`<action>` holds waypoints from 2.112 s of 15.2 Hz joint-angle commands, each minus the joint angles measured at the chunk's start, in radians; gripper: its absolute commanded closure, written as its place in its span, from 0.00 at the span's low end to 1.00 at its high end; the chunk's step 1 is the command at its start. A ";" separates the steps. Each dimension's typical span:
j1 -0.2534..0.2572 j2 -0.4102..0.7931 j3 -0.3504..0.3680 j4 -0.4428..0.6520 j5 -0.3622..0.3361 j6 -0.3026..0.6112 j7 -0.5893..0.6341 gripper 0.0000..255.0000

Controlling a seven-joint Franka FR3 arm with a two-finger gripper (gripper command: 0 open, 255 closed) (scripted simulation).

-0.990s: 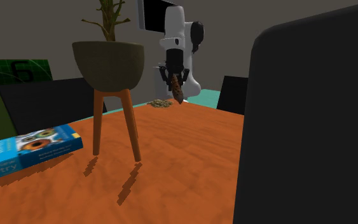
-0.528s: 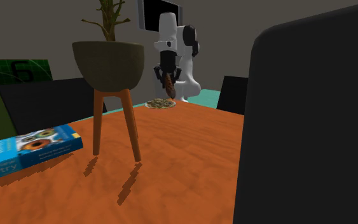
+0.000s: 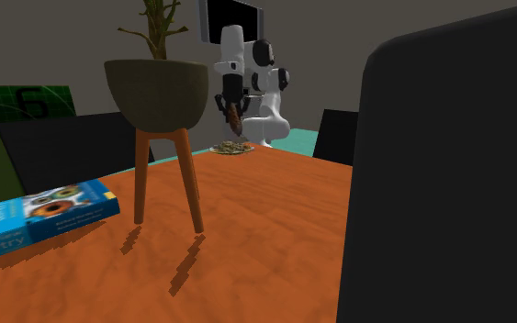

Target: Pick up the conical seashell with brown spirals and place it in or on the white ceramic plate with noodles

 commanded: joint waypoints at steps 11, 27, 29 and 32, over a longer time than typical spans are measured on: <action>-0.038 -0.097 -0.048 -0.169 -0.045 0.070 -0.037 1.00; -0.043 -0.104 -0.055 -0.206 -0.051 0.101 -0.039 0.00; -0.040 -0.110 -0.045 -0.142 -0.042 0.031 -0.040 0.00; -0.037 -0.110 -0.037 -0.082 -0.035 -0.029 -0.042 0.00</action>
